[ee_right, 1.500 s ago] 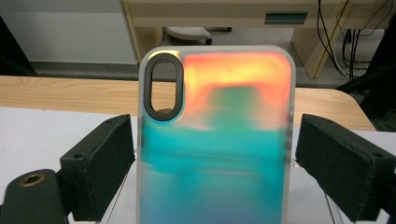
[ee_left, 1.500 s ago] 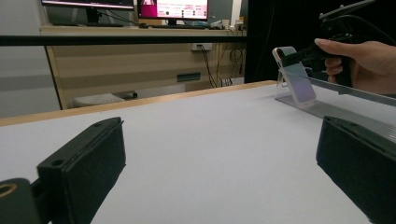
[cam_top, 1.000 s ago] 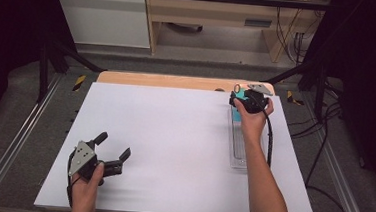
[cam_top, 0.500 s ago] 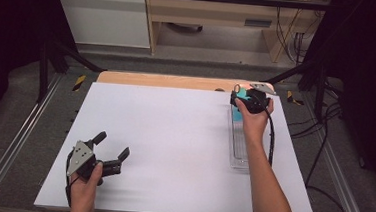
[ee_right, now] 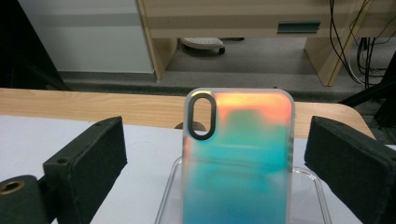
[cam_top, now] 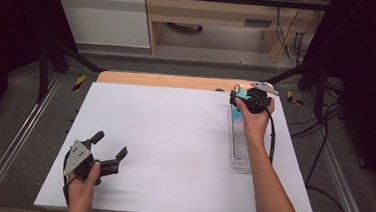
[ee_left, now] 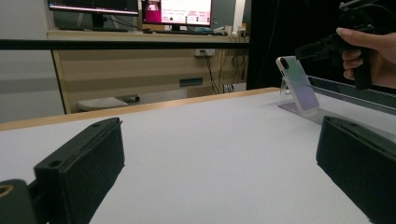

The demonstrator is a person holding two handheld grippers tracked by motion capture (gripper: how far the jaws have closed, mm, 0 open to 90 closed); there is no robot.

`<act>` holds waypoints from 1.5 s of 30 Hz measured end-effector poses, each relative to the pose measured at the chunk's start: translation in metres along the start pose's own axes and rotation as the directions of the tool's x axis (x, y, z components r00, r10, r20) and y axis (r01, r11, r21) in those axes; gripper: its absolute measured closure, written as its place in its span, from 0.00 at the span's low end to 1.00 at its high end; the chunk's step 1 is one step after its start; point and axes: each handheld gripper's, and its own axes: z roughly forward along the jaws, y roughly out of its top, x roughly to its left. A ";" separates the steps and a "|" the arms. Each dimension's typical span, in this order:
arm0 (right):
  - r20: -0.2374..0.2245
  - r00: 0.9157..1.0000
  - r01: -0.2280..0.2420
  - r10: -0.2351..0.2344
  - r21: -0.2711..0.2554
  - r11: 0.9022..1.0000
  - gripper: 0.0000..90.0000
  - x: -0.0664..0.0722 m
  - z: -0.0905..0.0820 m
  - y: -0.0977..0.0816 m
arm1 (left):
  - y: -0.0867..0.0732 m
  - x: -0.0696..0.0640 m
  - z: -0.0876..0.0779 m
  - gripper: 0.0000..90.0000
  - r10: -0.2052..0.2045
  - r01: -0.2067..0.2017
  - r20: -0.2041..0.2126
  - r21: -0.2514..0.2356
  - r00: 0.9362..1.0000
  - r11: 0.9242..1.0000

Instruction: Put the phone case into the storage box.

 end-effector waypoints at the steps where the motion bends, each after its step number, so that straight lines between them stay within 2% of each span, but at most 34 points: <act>1: -0.004 1.000 -0.003 0.003 0.001 1.000 0.06 0.001 -0.001 0.001 | 0.000 0.000 0.000 0.01 -0.003 0.003 0.000 -0.002 1.000 1.000; 10: -0.039 0.999 0.012 -0.012 0.016 1.000 0.06 0.013 -0.015 0.009 | 0.002 0.001 -0.002 0.01 -0.007 0.007 -0.002 -0.011 1.000 1.000; 19: -0.101 0.995 0.020 -0.016 0.044 0.999 0.06 0.027 -0.028 0.014 | 0.003 0.002 -0.004 0.01 -0.010 0.010 -0.002 -0.008 1.000 1.000; 25: -0.151 0.988 0.025 -0.018 0.040 0.999 0.06 0.034 -0.040 0.016 | 0.005 0.005 -0.007 0.01 -0.015 0.015 -0.004 -0.010 1.000 1.000; 36: -0.226 0.974 0.034 -0.034 -0.002 0.999 0.05 0.044 -0.070 0.026 | 0.014 0.012 -0.018 0.01 -0.016 0.016 -0.002 -0.003 1.000 1.000; 42: -0.256 0.965 0.047 -0.051 -0.022 0.999 0.05 0.048 -0.083 0.027 | 0.017 0.017 -0.024 0.01 -0.003 0.003 -0.004 -0.001 1.000 1.000; 45: -0.264 0.962 0.060 -0.066 -0.032 0.998 0.05 0.049 -0.088 0.028 | 0.017 0.020 -0.026 0.01 -0.010 0.010 -0.012 -0.003 1.000 1.000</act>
